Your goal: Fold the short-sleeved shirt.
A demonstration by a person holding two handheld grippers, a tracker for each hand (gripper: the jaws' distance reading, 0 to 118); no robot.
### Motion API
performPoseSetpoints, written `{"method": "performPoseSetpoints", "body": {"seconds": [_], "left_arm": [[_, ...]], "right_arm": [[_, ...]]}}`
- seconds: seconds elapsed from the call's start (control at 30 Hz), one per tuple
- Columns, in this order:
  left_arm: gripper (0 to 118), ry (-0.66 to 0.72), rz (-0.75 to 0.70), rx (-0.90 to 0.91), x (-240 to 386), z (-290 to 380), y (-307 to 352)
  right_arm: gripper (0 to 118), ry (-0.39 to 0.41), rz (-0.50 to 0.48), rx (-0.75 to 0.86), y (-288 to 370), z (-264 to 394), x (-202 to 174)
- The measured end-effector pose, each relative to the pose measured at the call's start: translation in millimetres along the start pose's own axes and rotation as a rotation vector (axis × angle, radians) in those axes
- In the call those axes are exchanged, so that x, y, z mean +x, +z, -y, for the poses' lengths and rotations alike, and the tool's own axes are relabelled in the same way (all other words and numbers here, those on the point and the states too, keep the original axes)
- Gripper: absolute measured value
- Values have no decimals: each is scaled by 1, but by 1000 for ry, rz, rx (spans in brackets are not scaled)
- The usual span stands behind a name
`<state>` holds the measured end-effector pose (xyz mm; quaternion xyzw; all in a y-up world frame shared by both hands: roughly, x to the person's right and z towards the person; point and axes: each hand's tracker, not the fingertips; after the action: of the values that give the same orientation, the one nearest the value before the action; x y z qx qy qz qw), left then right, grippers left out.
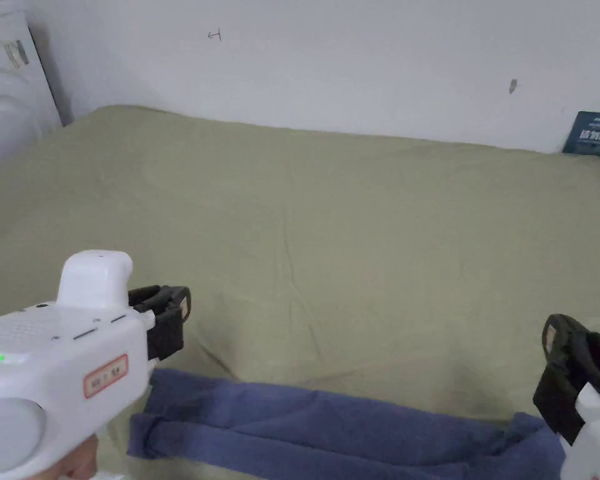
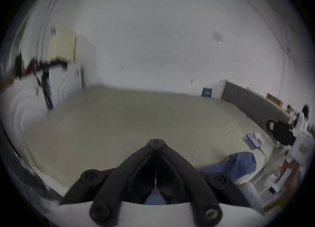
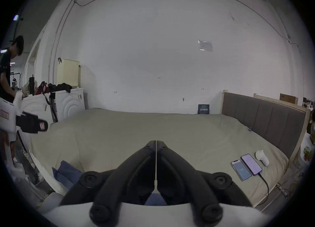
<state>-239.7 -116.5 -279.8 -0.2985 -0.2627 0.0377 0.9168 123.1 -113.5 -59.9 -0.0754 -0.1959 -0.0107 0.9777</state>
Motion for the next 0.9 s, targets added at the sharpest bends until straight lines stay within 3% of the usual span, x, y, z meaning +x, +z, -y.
{"method": "performPoseSetpoints", "body": {"seconds": [0.2, 0.43, 0.47, 0.5, 0.57, 0.9], "left_arm": [[0, 260, 140, -433, -125, 19, -69], [0, 442, 357, -582, -161, 54, -122], [7, 460, 404, -577, -161, 57, -127], [29, 486, 442, -586, -161, 59, -133], [117, 510, 475, -585, -159, 65, -141], [115, 589, 653, -600, -147, 84, -175]], "right_arm": [[3, -10, 5, -44, -8, 3, -8], [3, 8, 29, -104, -21, 11, -14], [3, 9, 28, -109, -23, 11, -14], [3, 11, 29, -116, -24, 12, -14], [3, 14, 27, -129, -27, 13, -15], [3, 5, 22, -162, -29, 18, -15]]}}
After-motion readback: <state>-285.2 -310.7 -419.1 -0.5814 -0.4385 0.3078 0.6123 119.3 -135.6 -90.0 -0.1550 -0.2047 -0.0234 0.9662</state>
